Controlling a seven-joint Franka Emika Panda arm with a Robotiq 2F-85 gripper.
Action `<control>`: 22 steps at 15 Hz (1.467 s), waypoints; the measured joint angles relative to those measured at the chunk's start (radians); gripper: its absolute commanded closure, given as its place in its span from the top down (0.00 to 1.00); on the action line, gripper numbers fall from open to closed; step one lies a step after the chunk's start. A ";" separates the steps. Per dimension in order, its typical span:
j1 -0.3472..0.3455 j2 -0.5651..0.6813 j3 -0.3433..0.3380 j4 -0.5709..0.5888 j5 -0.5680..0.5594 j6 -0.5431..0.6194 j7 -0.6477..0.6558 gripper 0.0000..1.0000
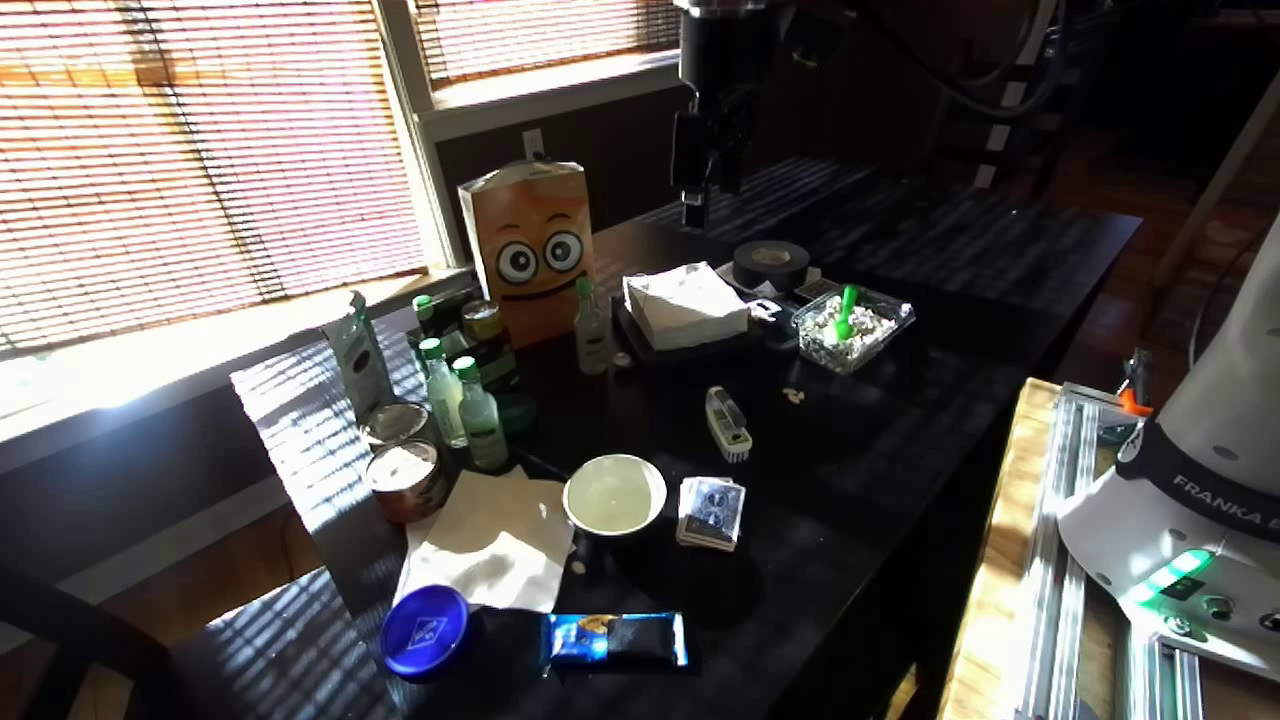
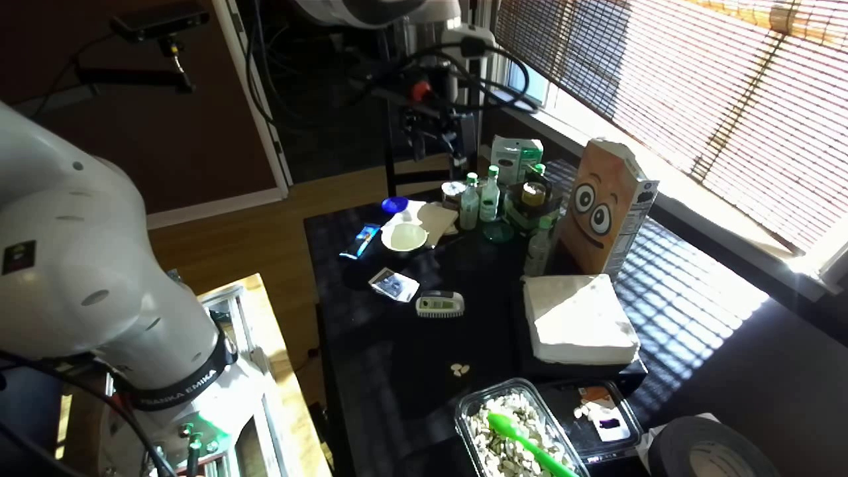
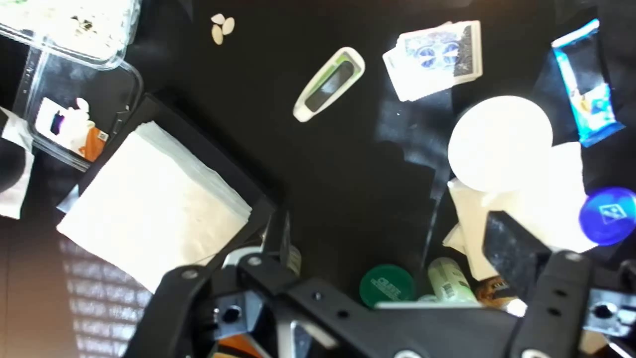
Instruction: Put the small objects over the tissues
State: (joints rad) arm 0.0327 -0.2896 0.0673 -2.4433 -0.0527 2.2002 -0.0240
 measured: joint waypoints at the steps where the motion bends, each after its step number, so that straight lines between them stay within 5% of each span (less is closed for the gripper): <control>1: -0.011 0.042 -0.016 0.016 -0.022 0.005 -0.019 1.00; 6: -0.039 0.242 -0.045 0.118 -0.103 -0.016 -0.031 1.00; 11: -0.036 0.280 -0.044 0.168 -0.104 -0.048 -0.032 1.00; 15: -0.018 0.306 -0.036 0.115 -0.155 0.194 -0.081 1.00; 19: -0.040 0.442 -0.048 0.092 -0.132 0.502 -0.263 1.00; 22: -0.092 0.572 -0.046 0.134 -0.094 0.571 -0.421 1.00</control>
State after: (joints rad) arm -0.0592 0.2825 0.0217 -2.3095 -0.1464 2.7716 -0.4452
